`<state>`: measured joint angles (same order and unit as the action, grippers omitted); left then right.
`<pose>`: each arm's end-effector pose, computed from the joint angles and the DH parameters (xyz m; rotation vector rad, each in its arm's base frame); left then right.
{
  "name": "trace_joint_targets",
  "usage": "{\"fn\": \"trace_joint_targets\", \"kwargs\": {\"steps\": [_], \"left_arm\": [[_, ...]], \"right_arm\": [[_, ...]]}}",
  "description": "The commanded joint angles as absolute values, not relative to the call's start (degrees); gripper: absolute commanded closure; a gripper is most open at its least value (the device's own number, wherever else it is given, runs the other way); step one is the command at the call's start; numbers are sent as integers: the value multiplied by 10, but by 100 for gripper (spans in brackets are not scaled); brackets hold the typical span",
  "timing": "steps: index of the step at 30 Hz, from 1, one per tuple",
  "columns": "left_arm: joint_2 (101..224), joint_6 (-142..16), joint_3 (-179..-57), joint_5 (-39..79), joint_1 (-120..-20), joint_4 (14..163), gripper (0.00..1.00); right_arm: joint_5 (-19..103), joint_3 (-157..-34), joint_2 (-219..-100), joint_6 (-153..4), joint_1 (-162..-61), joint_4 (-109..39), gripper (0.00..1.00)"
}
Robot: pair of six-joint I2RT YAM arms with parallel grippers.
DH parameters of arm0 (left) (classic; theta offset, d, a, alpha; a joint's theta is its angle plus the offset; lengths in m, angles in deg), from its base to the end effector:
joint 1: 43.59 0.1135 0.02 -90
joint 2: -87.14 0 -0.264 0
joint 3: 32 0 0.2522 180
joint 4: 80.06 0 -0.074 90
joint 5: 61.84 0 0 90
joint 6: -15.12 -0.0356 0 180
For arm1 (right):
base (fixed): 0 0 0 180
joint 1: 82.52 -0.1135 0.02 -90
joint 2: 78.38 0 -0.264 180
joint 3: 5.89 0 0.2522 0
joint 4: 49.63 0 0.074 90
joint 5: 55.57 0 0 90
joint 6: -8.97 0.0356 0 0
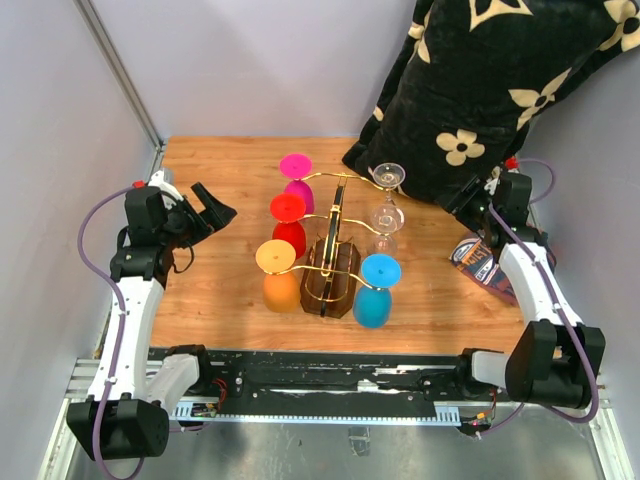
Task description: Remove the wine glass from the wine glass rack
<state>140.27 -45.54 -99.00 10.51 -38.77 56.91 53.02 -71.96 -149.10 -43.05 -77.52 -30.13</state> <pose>0.2009 0.0061 0.3326 -0.4331 2.0604 -0.5795 0.2824 -0.0133 0.2982 0.5421 1.9625 0.6899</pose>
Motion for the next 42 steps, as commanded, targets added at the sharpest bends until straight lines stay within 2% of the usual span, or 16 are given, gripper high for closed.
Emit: {"fn": "trace_joint_targets", "kwargs": {"steps": [1,5,10,22,34,36,39,42], "left_arm": [[1398,-453,-985,94,-384,585,0],[1398,-448,-982,88,-384,585,0],[1393,-448,-985,86,-384,587,0],[1384,-446,-986,81,-384,589,0],[1385,-452,-986,85,-384,584,0],[1386,-452,-983,87,-384,585,0],[1391,-452,-979,85,-384,584,0],[1392,-453,-976,87,-384,583,0]], "right_arm": [[586,-706,-1478,-434,-768,-325,43],[639,-714,-1458,-411,-771,-385,43],[643,-729,-1443,-394,-784,-412,43],[693,-726,-1489,-331,-824,-543,43],[681,-768,-1545,-343,-881,-537,44],[686,-773,-1553,-343,-887,-539,50],[692,-779,-1563,-342,-892,-544,70],[693,-780,-1562,-339,-893,-549,83]]}}
